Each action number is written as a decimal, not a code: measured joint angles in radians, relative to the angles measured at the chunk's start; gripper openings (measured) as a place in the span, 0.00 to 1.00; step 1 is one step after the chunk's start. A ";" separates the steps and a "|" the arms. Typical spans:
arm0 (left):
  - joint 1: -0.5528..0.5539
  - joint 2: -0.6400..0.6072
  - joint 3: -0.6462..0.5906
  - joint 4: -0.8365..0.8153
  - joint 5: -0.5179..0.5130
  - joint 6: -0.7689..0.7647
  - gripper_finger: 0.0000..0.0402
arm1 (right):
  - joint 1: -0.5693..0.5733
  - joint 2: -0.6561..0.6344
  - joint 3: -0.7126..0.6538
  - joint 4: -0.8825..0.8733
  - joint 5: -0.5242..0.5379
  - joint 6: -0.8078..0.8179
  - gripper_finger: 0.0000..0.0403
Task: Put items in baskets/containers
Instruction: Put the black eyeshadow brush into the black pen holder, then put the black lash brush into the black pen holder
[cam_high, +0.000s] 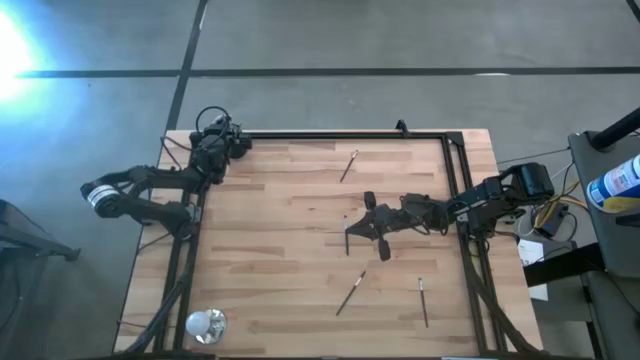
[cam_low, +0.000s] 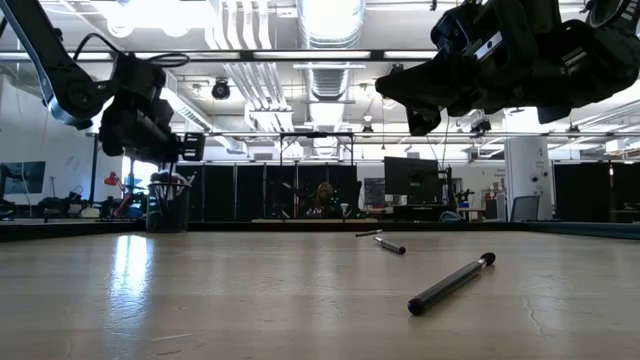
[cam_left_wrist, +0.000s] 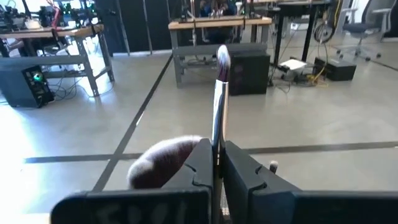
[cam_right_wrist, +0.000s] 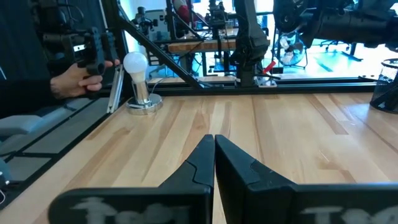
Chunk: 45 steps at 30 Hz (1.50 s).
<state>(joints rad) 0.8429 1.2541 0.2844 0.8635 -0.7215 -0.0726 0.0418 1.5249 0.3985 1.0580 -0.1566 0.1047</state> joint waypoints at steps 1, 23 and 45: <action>0.000 0.000 0.000 -0.004 0.000 -0.004 0.04 | 0.000 0.000 0.000 0.000 0.000 0.000 0.02; 0.000 -0.139 0.178 -0.595 0.055 -0.151 0.27 | 0.000 0.000 0.000 -0.007 0.000 0.008 0.02; -0.615 -0.239 0.039 -0.295 0.217 -0.020 0.00 | 0.000 0.002 0.006 -0.015 0.003 0.120 0.02</action>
<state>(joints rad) 0.2280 1.0147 0.3229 0.5681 -0.5046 -0.0924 0.0418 1.5265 0.4043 1.0430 -0.1533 0.2246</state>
